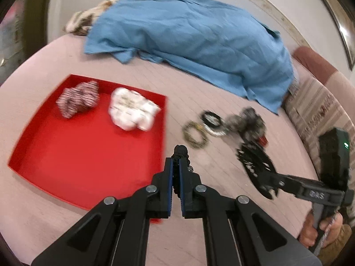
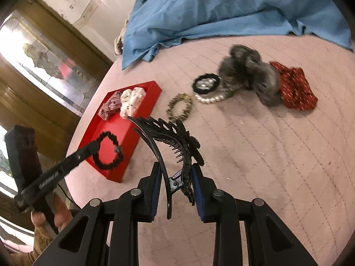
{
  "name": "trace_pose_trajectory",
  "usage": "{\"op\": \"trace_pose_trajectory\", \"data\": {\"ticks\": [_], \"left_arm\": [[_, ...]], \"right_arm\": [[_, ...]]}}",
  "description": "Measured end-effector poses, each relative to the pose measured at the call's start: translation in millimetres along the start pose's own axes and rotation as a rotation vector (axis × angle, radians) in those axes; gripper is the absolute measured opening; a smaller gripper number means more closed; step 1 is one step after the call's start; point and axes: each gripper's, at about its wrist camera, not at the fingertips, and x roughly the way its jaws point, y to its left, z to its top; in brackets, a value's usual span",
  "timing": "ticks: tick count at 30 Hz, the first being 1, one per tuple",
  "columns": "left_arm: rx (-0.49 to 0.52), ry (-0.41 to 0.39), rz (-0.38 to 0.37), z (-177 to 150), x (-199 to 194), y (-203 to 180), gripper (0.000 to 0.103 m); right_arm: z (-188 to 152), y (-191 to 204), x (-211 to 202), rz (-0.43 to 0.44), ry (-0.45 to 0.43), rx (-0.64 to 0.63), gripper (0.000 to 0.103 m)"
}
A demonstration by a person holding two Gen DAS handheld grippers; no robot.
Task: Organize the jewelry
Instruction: 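Carry the claw clip and black hair tie into the red tray and release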
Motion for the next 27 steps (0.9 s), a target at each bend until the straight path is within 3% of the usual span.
{"op": "trace_pose_trajectory", "data": {"ticks": [6,14,22,27], "left_arm": [[-0.118,-0.025,0.039,20,-2,60,0.005],[-0.215,0.033,0.178,38,14,130,0.005],[-0.221,0.048,0.224,44,29,150,0.005],[-0.266,0.051,0.21,45,29,163,0.005]], "right_arm": [[16,43,12,-0.016,0.0,-0.078,0.029],[39,101,56,-0.005,0.039,-0.164,0.029],[56,134,122,-0.014,0.094,-0.164,0.029],[70,144,154,-0.032,0.105,-0.141,0.03]]}}
